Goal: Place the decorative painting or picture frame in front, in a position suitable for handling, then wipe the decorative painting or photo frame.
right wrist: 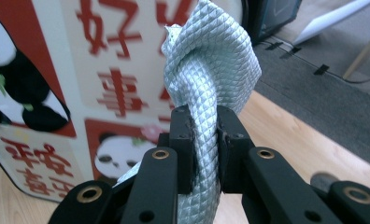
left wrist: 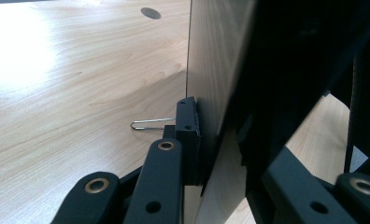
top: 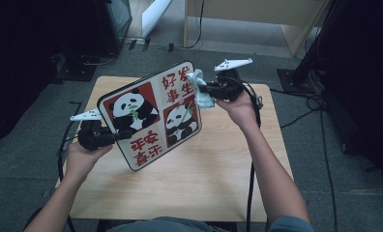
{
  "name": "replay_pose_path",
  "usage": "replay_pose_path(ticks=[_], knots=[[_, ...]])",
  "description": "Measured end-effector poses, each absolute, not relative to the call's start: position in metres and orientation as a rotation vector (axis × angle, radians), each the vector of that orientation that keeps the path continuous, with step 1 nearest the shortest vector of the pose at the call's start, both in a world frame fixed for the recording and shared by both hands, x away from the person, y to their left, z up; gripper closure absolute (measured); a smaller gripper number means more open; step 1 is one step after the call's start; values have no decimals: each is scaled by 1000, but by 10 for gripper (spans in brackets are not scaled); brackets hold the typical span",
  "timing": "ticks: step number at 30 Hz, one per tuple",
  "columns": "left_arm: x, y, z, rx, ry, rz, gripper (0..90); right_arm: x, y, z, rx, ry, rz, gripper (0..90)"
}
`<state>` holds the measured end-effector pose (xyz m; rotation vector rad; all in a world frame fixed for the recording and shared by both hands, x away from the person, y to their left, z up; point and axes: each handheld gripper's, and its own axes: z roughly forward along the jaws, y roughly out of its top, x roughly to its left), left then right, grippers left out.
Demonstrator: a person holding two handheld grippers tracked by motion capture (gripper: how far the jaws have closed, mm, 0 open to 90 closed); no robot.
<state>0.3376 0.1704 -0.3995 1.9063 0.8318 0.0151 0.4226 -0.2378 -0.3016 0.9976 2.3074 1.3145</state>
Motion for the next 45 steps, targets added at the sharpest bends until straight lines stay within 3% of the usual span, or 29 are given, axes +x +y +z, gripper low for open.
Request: replay_pose_path(ticks=[8, 23, 45], knots=[[331, 168, -400, 1901, 837, 20, 801, 423, -210, -291, 977, 2300, 1341, 796], [330, 169, -402, 1890, 824, -8, 793, 411, -209, -264, 976, 2197, 1392, 796], [332, 168, -403, 1892, 807, -19, 789, 429, -195, -287, 979, 2218, 1360, 793]])
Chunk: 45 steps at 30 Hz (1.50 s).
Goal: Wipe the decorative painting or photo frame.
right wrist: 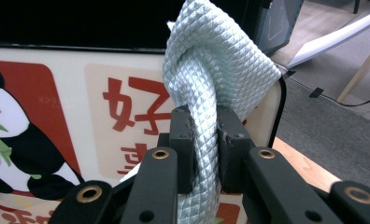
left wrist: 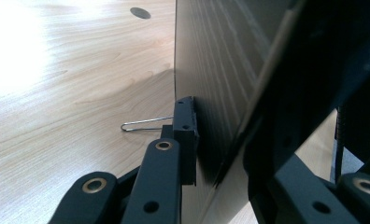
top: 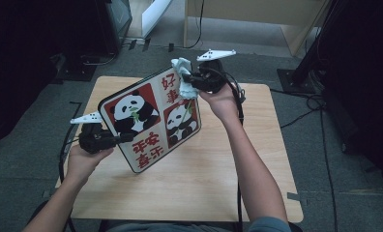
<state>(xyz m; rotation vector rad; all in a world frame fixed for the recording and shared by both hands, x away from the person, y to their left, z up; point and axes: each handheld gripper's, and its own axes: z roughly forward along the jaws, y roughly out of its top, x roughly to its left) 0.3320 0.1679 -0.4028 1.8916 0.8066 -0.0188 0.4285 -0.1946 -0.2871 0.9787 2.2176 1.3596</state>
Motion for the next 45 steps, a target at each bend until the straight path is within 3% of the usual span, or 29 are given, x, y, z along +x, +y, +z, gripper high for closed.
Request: replay_pose_path(ticks=[45], knots=[[325, 166, -402, 1902, 799, -5, 790, 432, -213, -333, 952, 2225, 1446, 792]])
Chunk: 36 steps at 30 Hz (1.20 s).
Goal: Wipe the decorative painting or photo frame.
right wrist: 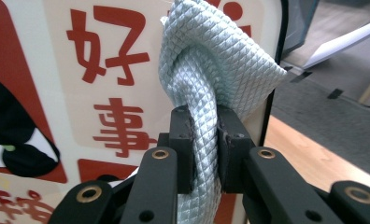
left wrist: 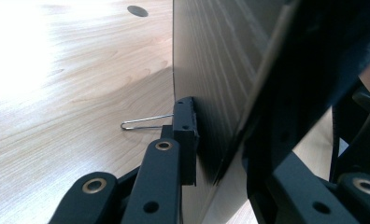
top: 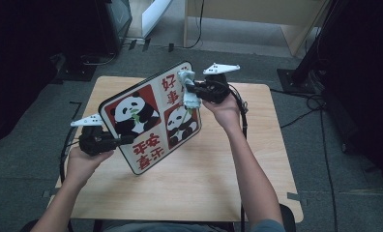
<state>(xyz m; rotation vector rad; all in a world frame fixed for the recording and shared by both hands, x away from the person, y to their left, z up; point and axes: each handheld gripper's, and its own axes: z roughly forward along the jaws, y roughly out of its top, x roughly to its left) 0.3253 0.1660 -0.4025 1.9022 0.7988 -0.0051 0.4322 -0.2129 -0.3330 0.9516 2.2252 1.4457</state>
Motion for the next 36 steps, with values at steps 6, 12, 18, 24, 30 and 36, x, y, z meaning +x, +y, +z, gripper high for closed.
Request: replay_pose_path(ticks=[6, 12, 18, 24, 30, 36], knots=[[326, 166, -403, 1904, 797, -5, 790, 435, -214, -337, 967, 2218, 1487, 792], [325, 165, -403, 1901, 798, -1, 789, 433, -217, -346, 968, 2209, 1483, 792], [324, 165, -403, 1900, 798, -1, 788, 436, -221, -357, 991, 2253, 1498, 794], [324, 165, -403, 1899, 797, -3, 787, 435, -224, -366, 986, 2250, 1502, 795], [324, 164, -403, 1900, 797, 0, 786, 435, -226, -373, 995, 2277, 1481, 796], [324, 164, -403, 1899, 797, -3, 785, 435, -230, -381, 1014, 2299, 1478, 795]])
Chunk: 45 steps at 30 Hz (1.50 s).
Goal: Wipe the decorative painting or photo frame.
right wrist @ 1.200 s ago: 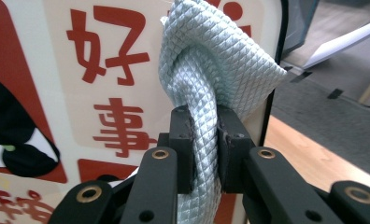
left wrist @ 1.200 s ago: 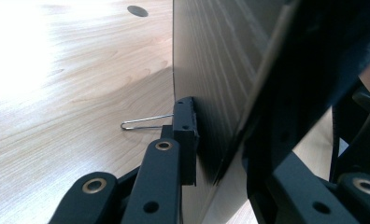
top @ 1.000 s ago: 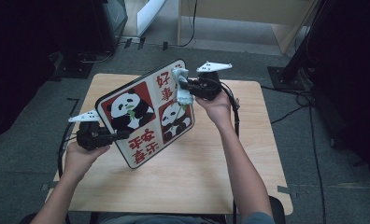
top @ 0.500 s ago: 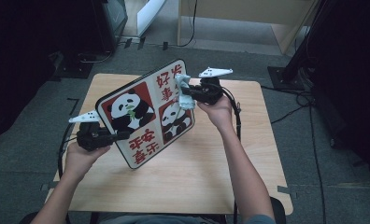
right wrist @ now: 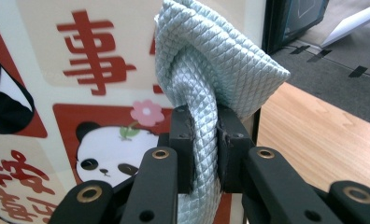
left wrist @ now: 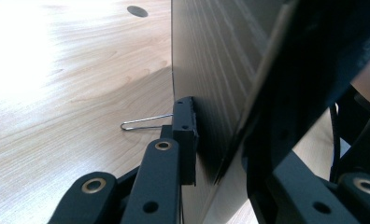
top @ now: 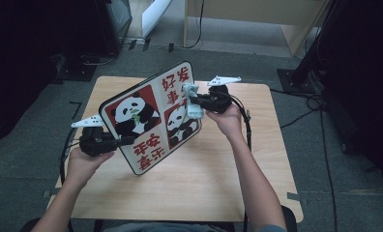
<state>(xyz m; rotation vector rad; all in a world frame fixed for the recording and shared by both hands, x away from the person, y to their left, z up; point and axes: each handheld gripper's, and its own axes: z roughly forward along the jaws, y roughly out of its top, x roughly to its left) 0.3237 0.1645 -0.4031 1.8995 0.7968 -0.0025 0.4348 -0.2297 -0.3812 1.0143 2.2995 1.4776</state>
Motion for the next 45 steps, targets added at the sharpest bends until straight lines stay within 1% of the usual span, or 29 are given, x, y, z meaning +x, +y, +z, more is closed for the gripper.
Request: replay_pose_path(ticks=[21, 27, 33, 45], knots=[[325, 165, -403, 1905, 787, -19, 781, 429, -242, -425, 1084, 2345, 1436, 797], [326, 165, -403, 1903, 785, -29, 778, 426, -245, -433, 1076, 2343, 1403, 797], [326, 165, -404, 1901, 789, -31, 778, 427, -249, -445, 1112, 2334, 1455, 797], [326, 165, -404, 1900, 782, -32, 774, 424, -253, -462, 1165, 2348, 1442, 795]])
